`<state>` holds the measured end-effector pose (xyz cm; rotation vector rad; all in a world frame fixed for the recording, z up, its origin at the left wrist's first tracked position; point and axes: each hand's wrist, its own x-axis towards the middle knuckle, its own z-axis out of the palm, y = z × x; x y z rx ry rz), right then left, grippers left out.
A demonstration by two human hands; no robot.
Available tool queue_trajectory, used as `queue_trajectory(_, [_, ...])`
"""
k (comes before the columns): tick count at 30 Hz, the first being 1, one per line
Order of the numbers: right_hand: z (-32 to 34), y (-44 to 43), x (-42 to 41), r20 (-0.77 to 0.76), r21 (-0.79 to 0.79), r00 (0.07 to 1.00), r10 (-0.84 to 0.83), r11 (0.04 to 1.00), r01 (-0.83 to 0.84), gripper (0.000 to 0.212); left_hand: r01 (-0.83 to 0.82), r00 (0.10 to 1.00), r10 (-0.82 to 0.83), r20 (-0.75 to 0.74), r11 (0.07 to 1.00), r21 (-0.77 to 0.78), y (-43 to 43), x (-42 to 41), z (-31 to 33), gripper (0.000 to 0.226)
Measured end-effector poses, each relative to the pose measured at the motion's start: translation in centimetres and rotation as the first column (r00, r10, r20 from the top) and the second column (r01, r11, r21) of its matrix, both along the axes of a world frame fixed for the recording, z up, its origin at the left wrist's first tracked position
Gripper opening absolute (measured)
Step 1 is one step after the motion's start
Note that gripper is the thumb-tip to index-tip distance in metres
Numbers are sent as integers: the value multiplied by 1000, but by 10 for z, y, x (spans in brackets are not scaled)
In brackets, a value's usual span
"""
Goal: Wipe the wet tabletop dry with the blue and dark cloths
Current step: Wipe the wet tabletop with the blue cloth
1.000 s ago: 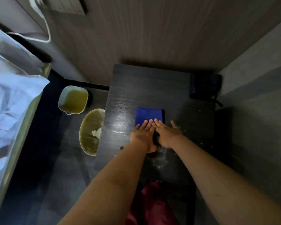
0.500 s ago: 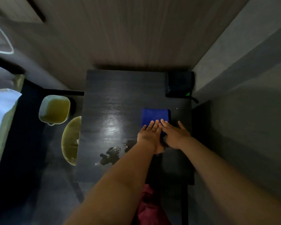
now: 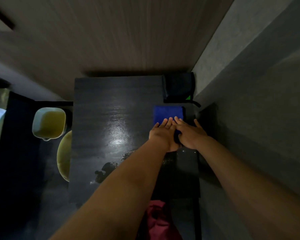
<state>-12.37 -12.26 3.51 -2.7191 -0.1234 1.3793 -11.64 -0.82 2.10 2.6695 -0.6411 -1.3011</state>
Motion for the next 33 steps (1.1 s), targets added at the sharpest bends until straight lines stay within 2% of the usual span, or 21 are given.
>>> queue_trajectory(12, [2,-5,-19,-14,26,996,-83,996,84,73,39,999,-39,4,999,13,-14,-18,1,94])
queue_trajectory(17, [4,-15,-38,-54,49,991,-120,991,122,69,52,999,-52,9,999,-17,-17,-44,-5,99])
queue_trajectory(33, [2,-30,-105,-81,94,975,-207,972,215,71,207,978,-207,-7,978,-6,-23,-102,-4,102])
